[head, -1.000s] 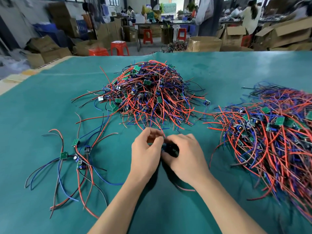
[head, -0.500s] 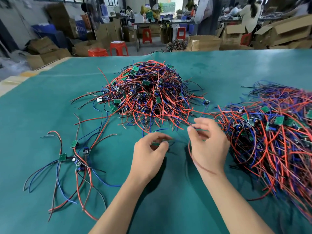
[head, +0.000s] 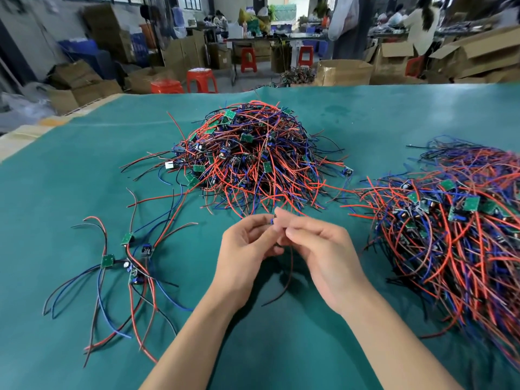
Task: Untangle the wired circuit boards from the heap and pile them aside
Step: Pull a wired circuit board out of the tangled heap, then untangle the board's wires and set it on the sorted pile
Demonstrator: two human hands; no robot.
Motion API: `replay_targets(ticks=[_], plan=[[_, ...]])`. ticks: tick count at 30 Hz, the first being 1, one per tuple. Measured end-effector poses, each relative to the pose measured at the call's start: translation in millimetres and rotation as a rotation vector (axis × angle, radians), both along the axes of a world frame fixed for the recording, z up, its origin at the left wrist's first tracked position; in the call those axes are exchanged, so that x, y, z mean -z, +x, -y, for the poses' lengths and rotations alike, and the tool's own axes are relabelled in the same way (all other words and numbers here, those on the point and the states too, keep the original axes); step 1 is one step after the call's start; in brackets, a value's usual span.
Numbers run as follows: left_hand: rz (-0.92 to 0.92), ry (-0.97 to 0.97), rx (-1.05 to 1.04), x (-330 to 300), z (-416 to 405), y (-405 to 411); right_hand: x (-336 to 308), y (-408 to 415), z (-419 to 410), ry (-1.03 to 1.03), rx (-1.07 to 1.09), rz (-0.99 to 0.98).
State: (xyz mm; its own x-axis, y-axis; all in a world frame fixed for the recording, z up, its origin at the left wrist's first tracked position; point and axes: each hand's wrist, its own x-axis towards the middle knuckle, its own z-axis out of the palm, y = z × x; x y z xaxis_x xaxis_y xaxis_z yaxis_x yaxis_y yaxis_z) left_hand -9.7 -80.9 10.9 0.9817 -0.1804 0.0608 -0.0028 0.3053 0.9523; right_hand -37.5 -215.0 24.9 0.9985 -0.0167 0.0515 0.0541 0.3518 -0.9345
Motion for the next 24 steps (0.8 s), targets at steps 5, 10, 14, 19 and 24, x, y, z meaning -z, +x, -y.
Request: replay_targets(ticks=[5, 10, 14, 19, 24], plan=[[-0.014, 0.003, -0.010, 0, -1, 1, -5, -1, 1, 0.054, -0.005, -0.010], [-0.045, -0.041, 0.033, -2, -2, 1, -7, 1, 1, 0.098, 0.024, -0.050], [-0.020, -0.014, 0.075, -4, -2, -1, -5, 3, 5, 0.130, 0.204, -0.132], [0.058, 0.100, 0.156, -4, -3, -3, -3, 2, 4, -0.108, 0.243, -0.132], [0.027, 0.104, 0.186, -4, -2, -3, -11, 0, 9, -0.064, 0.165, -0.176]])
